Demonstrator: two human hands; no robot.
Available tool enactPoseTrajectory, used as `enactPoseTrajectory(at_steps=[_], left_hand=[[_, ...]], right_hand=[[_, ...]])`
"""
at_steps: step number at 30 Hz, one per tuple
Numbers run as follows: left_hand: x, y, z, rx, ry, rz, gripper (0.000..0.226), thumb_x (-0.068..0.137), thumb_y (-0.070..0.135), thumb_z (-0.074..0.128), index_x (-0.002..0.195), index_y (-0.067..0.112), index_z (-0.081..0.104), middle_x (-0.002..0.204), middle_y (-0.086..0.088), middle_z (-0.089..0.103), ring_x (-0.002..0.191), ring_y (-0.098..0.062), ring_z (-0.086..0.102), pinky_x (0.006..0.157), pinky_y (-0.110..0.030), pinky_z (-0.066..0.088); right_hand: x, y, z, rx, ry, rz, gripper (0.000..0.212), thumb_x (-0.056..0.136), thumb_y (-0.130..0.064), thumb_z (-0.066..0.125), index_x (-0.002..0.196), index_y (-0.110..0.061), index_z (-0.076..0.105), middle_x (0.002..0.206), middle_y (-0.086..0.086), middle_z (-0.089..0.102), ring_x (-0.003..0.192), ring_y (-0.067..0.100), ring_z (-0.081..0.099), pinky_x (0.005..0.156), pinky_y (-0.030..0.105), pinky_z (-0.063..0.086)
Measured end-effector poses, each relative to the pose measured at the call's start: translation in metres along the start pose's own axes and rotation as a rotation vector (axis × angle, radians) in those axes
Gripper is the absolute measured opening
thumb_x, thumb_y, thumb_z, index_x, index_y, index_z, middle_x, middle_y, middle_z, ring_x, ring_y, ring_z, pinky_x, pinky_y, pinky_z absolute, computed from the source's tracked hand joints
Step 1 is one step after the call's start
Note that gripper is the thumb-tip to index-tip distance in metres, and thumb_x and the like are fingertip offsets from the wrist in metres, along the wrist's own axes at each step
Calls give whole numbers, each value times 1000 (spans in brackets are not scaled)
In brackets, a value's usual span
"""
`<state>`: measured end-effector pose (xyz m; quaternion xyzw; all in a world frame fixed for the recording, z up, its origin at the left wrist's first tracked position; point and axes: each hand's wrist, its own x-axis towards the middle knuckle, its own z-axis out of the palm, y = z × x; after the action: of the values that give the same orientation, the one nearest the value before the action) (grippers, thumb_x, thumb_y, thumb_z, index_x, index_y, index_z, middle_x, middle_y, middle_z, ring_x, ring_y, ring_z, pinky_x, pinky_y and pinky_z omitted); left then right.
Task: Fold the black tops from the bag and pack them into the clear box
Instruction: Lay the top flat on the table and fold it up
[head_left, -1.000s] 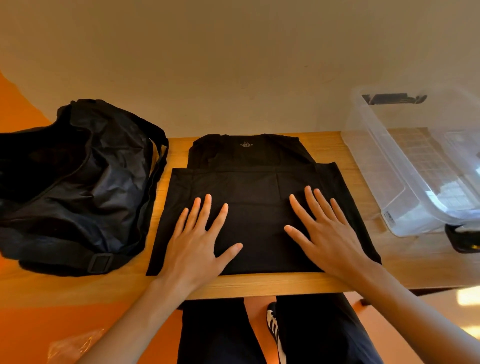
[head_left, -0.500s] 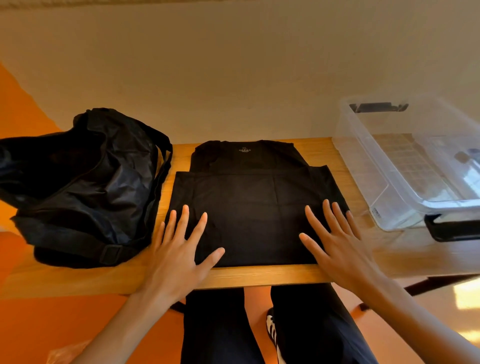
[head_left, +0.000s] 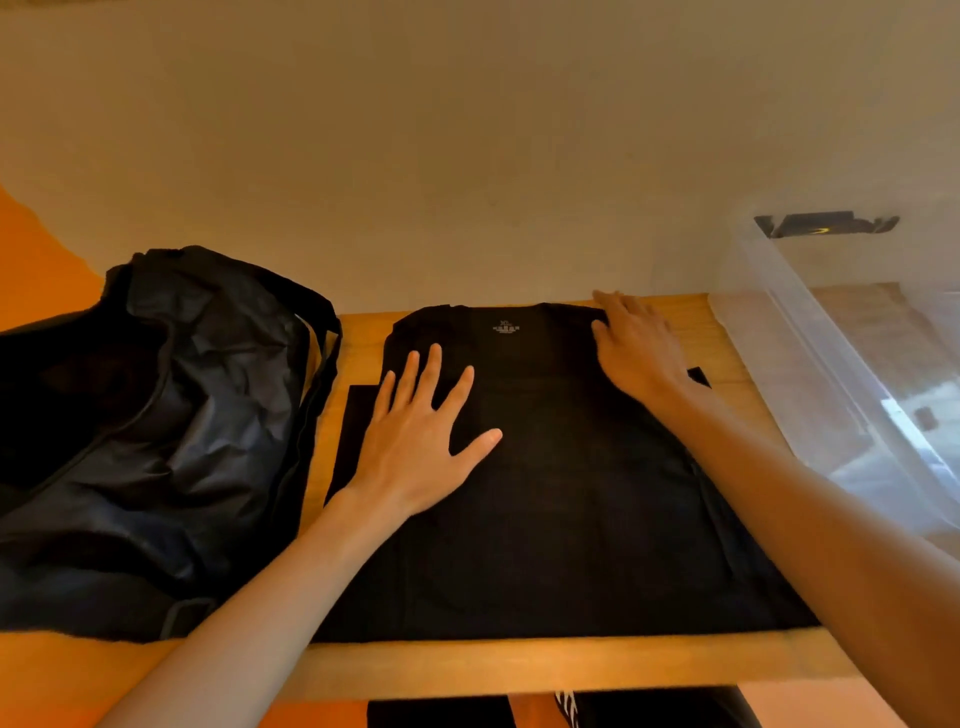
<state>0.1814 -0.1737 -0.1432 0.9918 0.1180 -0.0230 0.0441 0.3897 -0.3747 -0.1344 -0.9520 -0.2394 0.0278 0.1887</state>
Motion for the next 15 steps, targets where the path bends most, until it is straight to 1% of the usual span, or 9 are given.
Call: enactPoseTrajectory(at_steps=[1, 3, 5, 6, 8, 10, 11, 13, 15], left_hand=[[10, -2, -4, -41, 23, -6, 87, 89, 81, 4, 163, 36, 3, 170, -5, -15, 156, -26, -18, 128, -48, -1], [40, -7, -13, -121, 41, -19, 78, 96, 74, 8, 163, 36, 5, 171, -4, -13, 157, -25, -16, 128, -47, -1], [74, -13, -18, -147, 29, -10, 67, 103, 65, 16, 163, 37, 6, 171, -3, -12, 157, -25, -14, 128, -46, 0], [89, -16, -19, -143, 23, 7, 64, 105, 61, 18, 163, 38, 7, 171, -3, -11, 157, -24, -14, 128, -45, -1], [112, -19, -17, -128, 12, 44, 59, 107, 55, 21, 163, 38, 11, 172, -4, -9, 157, -25, -13, 126, -42, -5], [129, -16, -14, -134, 38, 115, 54, 110, 47, 27, 162, 34, 22, 172, -7, 1, 158, -28, -5, 126, -41, -3], [136, -12, -13, -168, 66, 161, 51, 110, 42, 32, 160, 30, 32, 171, -8, 11, 158, -30, 4, 126, -42, 2], [152, 3, -13, -297, 102, 223, 43, 110, 31, 41, 152, 23, 49, 162, -8, 36, 149, -32, 29, 124, -45, 20], [170, 16, -15, -395, 94, 247, 39, 109, 24, 46, 147, 20, 55, 147, -6, 52, 134, -29, 44, 114, -46, 35]], right_hand=[[13, 4, -3, 11, 3, 7, 50, 108, -32, 42, 156, -20, 36, 160, 11, 38, 147, 37, 34, 118, 52, 31], [32, 9, -6, 15, -32, -29, 43, 105, -31, 53, 147, -20, 52, 149, 10, 52, 136, 36, 47, 111, 50, 40], [43, 10, -7, 75, -28, -63, 32, 100, -32, 62, 129, -20, 68, 132, 7, 66, 122, 30, 60, 102, 47, 49], [47, 10, -7, 118, 1, -66, 25, 98, -32, 67, 119, -19, 73, 122, 6, 70, 114, 27, 64, 98, 45, 52], [54, 10, -4, 160, 73, -61, 15, 95, -30, 71, 102, -18, 76, 110, 5, 73, 103, 25, 67, 93, 44, 53], [62, 10, -2, 181, 82, -20, 12, 97, -27, 69, 100, -18, 75, 108, 5, 73, 101, 25, 66, 97, 45, 51], [65, 9, -1, 194, 73, 0, 12, 98, -26, 67, 102, -18, 74, 110, 5, 72, 103, 25, 65, 99, 44, 49], [69, 10, 2, 203, 75, -2, 12, 100, -26, 64, 106, -20, 73, 115, 3, 71, 106, 24, 64, 99, 41, 47], [68, 11, 0, 225, 105, -17, 13, 99, -26, 66, 110, -24, 71, 119, 0, 70, 110, 23, 63, 101, 44, 47]])
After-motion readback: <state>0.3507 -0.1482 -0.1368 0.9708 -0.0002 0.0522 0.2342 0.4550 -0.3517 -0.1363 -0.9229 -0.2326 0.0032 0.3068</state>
